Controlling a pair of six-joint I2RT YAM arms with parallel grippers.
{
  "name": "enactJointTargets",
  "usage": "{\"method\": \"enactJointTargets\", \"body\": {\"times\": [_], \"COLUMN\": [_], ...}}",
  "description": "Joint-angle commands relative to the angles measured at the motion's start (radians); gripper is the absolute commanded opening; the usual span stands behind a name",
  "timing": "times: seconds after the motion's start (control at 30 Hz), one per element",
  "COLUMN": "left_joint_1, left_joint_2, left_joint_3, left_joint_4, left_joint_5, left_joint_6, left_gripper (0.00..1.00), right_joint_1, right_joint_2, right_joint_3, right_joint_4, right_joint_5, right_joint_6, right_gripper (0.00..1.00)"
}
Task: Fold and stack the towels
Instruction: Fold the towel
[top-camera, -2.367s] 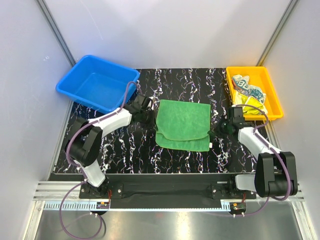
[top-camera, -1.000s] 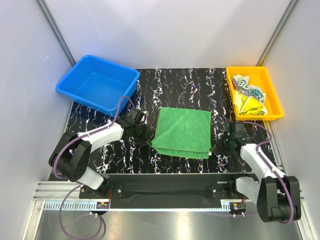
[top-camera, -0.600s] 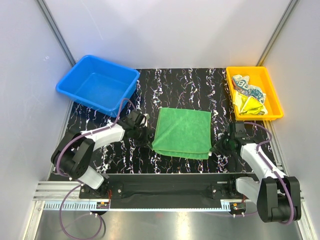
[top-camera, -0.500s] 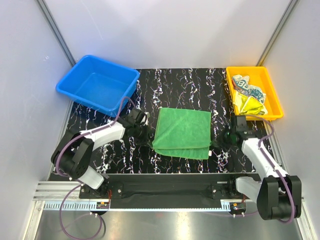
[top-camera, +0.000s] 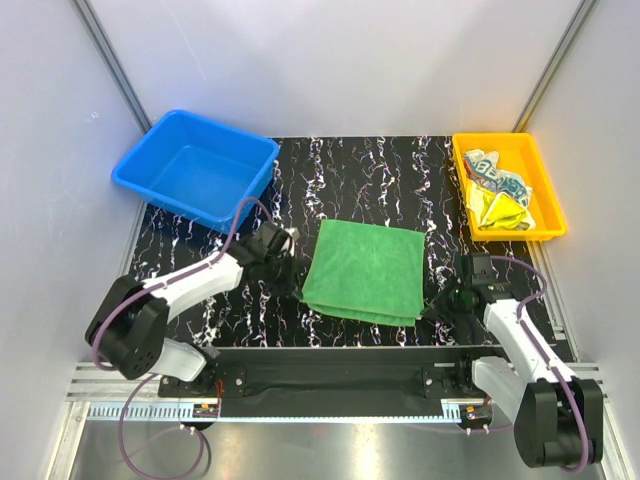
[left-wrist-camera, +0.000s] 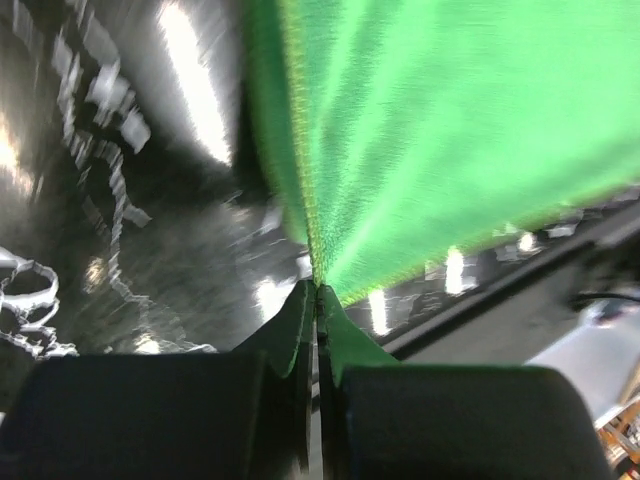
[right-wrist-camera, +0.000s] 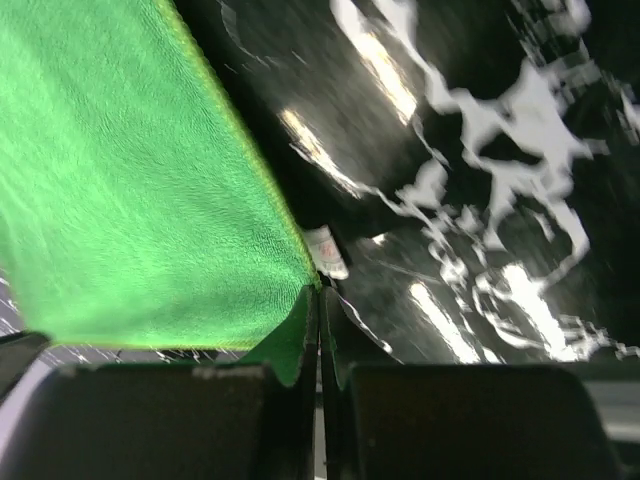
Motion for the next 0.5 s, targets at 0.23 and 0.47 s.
{"method": "enactJointTargets", "body": {"times": [0.23,0.47], "left_joint_1": [0.002,0.001], "left_joint_2": [0.062,0.039], "left_joint_3": [-0.093,-0.106], "left_joint_4": [0.116,0.109], "left_joint_5": [-0.031,-0.021], "left_joint_6": [-0.008,0.006], "left_gripper": [0.00,0.03], "right_joint_1": [0.006,0.006], "right_joint_2": [-0.137,-0.134], "right_joint_3": [-0.027,-0.024], "right_joint_4": [-0.036,-0.030], "right_joint_5": [0.046,0.022], "right_joint_6": [0.062,0.051], "right_gripper": [0.00,0.21]}}
